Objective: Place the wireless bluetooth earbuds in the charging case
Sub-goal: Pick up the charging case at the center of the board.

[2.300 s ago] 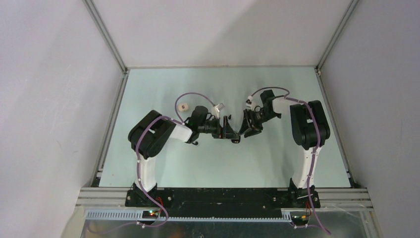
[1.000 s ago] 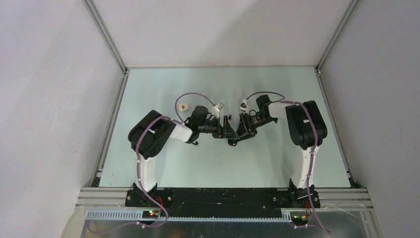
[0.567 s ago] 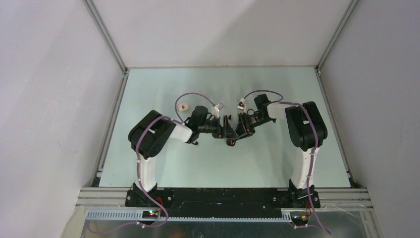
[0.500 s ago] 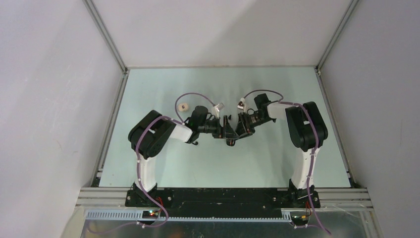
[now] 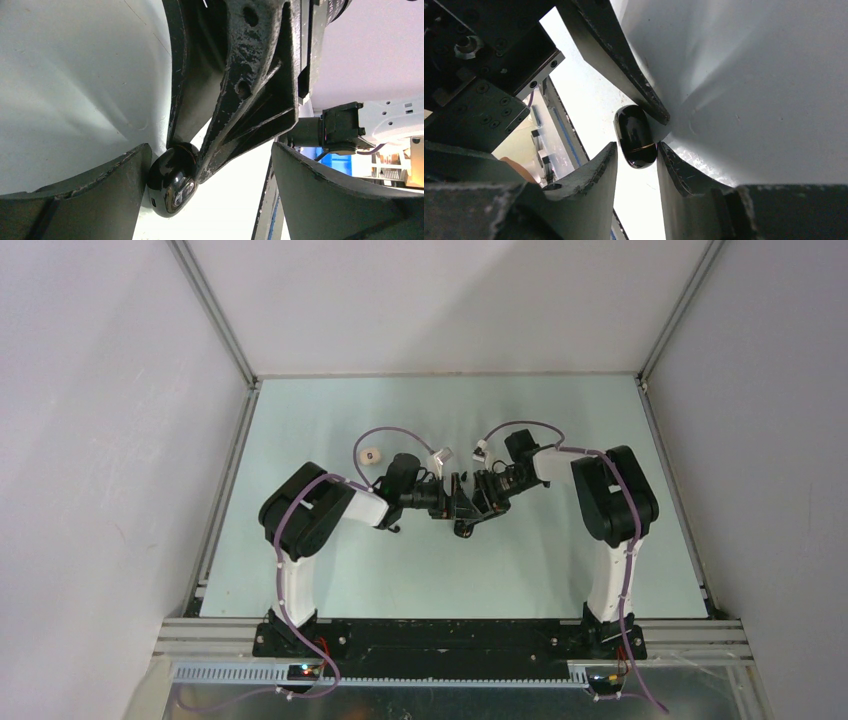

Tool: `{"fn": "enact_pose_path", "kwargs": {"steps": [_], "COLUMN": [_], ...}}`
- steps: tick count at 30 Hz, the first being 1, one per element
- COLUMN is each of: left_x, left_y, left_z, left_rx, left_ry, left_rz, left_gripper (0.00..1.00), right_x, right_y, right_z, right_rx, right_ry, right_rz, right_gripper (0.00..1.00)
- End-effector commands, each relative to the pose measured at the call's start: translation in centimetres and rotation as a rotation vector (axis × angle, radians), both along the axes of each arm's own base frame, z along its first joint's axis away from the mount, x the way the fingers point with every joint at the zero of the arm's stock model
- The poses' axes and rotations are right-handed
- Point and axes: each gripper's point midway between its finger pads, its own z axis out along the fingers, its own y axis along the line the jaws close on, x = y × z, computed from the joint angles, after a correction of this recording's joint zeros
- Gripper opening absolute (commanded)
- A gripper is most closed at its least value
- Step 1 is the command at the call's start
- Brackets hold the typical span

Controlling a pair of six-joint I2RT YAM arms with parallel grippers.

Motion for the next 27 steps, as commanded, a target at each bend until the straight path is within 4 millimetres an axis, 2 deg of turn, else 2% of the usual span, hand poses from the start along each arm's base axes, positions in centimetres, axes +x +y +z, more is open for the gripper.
{"fn": "enact_pose_path", "kwargs": {"steps": [1, 6, 10, 16, 19, 22, 25, 26, 27], "left_x": [0.2, 0.2, 0.1, 0.3, 0.8, 2.2, 2.0, 1.6, 1.4], "left_y": [-0.7, -0.7, -0.7, -0.8, -0.3, 1.2, 2.3, 2.7, 2.9], "left_z": [1.6, 1.6, 1.7, 3.2, 4.3, 6.3, 8.9, 9.3, 10.5], "left_rx": [-0.04, -0.041, -0.046, -0.084, -0.112, -0.145, -0.184, -0.186, -0.193], "left_ry": [-0.039, -0.039, -0.043, -0.067, -0.096, -0.17, -0.289, -0.302, -0.383], "left_rz": [-0.024, -0.023, -0.028, -0.038, -0.037, -0.008, -0.051, -0.082, -0.11], "left_gripper": [0.95, 0.95, 0.95, 0.98, 0.99, 0.99, 0.99, 0.99, 0.99], "right_x": [0.7, 0.4, 0.3, 0.3, 0.4, 0.7, 1.5, 1.4, 1.5], "right_y": [0.2, 0.5, 0.5, 0.5, 0.4, -0.3, -1.4, -2.0, -2.4], "right_z": [0.8, 1.4, 2.2, 3.4, 3.7, 4.1, 5.0, 5.0, 5.8], "right_rx": [-0.013, 0.021, 0.057, 0.098, 0.095, 0.079, 0.048, 0.021, 0.011], "right_ry": [-0.066, -0.058, -0.056, -0.068, -0.082, -0.114, -0.173, -0.186, -0.222], "right_rz": [-0.008, 0.005, 0.014, 0.019, 0.017, 0.009, 0.001, 0.007, 0.019], "right_gripper": [0.37, 0.28, 0.17, 0.12, 0.12, 0.12, 0.12, 0.12, 0.12]}}
